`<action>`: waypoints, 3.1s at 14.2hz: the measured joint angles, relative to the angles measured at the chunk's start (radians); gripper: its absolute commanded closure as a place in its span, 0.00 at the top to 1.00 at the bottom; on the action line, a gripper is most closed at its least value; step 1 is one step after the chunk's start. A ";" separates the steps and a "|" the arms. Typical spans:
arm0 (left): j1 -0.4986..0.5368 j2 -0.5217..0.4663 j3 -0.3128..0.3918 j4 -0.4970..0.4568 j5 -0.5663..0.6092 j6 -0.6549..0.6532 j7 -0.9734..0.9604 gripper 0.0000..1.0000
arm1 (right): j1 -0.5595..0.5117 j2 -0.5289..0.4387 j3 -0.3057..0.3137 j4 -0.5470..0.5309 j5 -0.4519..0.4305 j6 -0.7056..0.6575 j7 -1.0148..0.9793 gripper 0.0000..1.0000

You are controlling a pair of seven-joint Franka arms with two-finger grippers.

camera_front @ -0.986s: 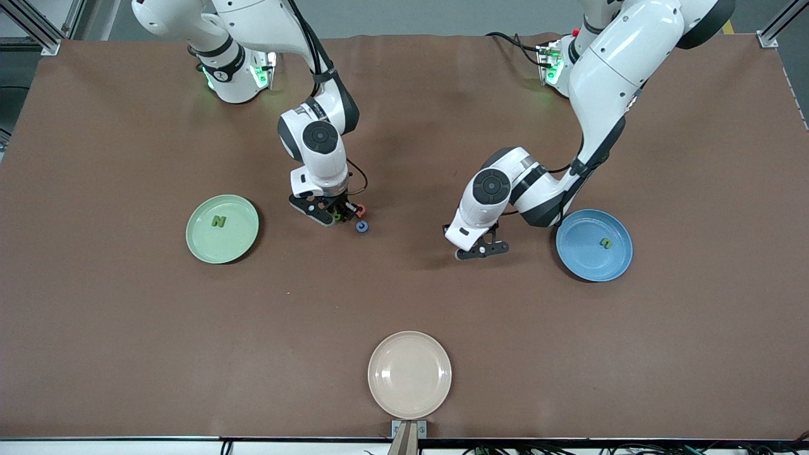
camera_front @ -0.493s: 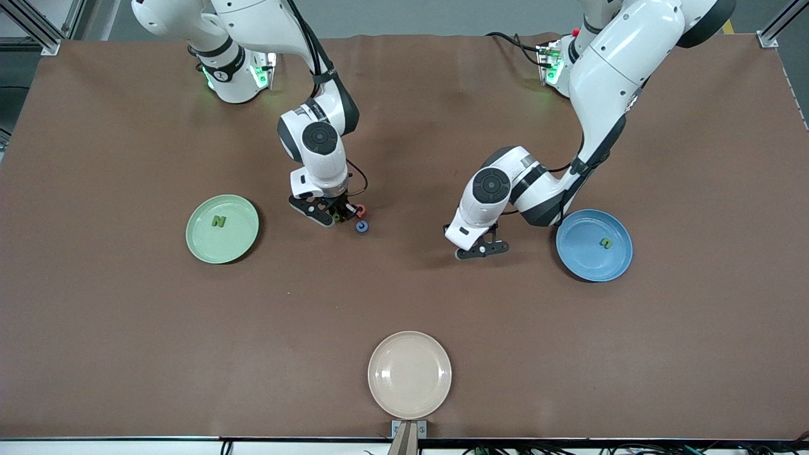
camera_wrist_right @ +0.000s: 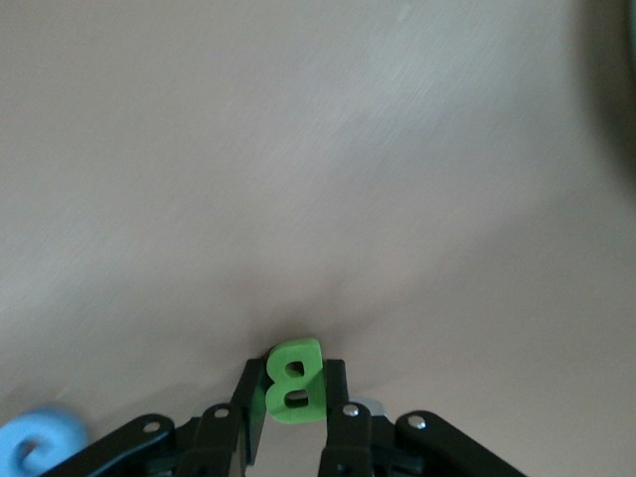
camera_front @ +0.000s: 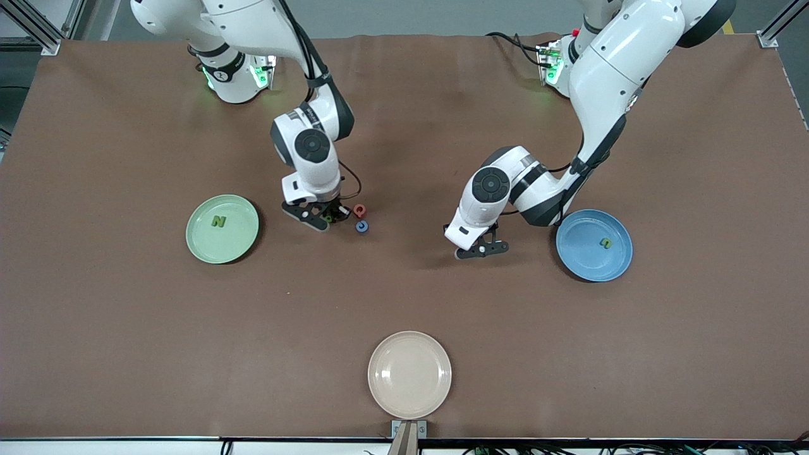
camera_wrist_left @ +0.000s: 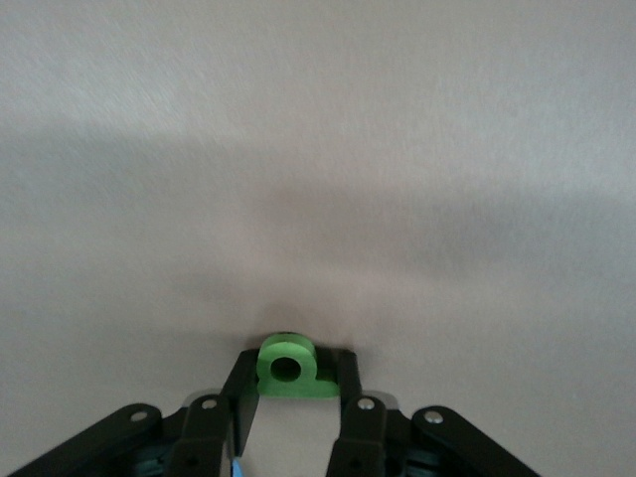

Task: Sort upper and lower case letters into plates
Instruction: 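Place the B on the green plate while the left gripper places a on blue, then reach the right gripper to the pink O while the left gripper reaches the m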

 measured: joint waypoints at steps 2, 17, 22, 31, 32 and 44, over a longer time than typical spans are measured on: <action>0.025 -0.034 0.003 0.005 0.003 -0.023 0.002 0.17 | -0.094 -0.045 -0.005 0.003 0.000 -0.075 -0.157 0.00; 0.637 -0.283 -0.149 -0.343 0.080 0.003 0.460 0.18 | -0.442 -0.180 0.003 -0.202 0.000 -0.031 -0.741 1.00; 0.701 -0.283 -0.151 -0.417 0.162 0.039 0.474 0.18 | -0.425 -0.192 0.011 -0.169 0.001 -0.077 -0.670 1.00; 0.712 -0.278 -0.152 -0.439 0.163 0.058 0.483 0.86 | -0.070 -0.136 0.027 -0.095 0.001 -0.005 -0.105 1.00; 0.712 -0.278 -0.152 -0.439 0.163 0.061 0.483 1.00 | -0.038 -0.112 0.028 -0.079 0.001 0.005 -0.069 1.00; 0.659 -0.295 -0.425 -0.358 0.162 -0.078 0.057 1.00 | 0.062 0.101 0.093 0.145 0.082 0.013 -0.044 0.80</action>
